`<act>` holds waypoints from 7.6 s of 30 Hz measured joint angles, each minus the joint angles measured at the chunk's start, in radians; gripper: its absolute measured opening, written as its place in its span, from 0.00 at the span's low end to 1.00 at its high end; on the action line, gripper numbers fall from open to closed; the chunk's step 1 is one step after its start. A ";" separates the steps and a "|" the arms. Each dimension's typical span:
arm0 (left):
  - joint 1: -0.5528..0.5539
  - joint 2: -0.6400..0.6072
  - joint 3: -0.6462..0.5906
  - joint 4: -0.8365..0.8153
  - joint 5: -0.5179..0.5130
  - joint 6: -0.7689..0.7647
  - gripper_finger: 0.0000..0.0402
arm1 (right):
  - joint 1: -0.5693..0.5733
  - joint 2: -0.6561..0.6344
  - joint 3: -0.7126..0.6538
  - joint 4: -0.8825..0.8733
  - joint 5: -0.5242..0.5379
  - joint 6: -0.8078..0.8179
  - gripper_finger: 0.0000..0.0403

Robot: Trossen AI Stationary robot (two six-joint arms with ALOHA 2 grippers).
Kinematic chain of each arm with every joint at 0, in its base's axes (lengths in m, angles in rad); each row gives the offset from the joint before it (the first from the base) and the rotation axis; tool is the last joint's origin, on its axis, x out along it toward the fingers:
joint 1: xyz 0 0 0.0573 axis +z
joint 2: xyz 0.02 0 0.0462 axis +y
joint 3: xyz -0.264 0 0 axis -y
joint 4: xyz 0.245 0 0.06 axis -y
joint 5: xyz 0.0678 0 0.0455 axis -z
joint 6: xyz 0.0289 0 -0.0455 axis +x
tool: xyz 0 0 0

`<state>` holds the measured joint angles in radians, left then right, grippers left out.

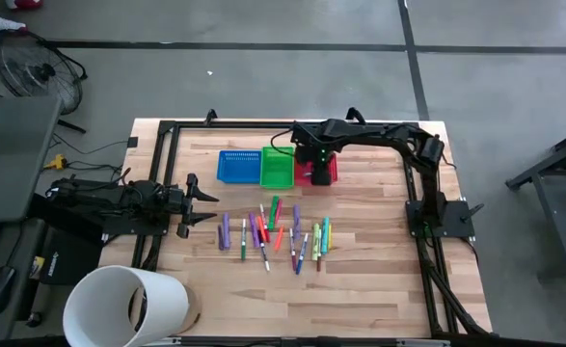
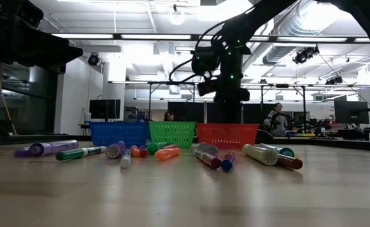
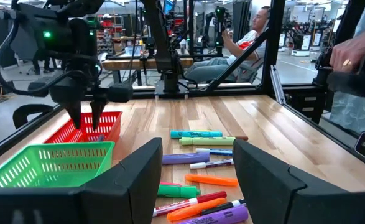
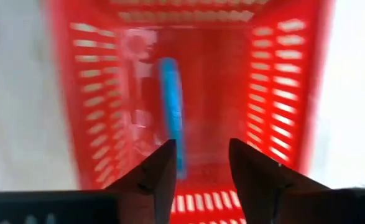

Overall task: Pick & Place Markers
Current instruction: Put the yellow pen into the red bin

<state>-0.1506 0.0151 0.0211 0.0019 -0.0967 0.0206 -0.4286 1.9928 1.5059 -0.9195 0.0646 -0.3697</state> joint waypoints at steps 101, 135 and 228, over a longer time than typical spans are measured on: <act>0.000 0.000 0.000 0.003 0.002 0.000 0.49 | 0.553 -0.206 -0.504 0.214 -0.134 1.937 0.36; 0.000 0.000 0.000 0.003 0.003 0.000 0.49 | 0.548 -0.231 -0.510 0.198 -0.196 1.622 0.06; 0.000 0.000 0.000 0.003 0.003 0.000 0.49 | -0.019 0.098 0.141 -0.140 -0.104 -0.040 0.10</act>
<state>-0.1507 0.0154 0.0208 0.0048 -0.0940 0.0208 -0.4473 2.0907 1.6472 -1.0592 -0.0392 -0.4096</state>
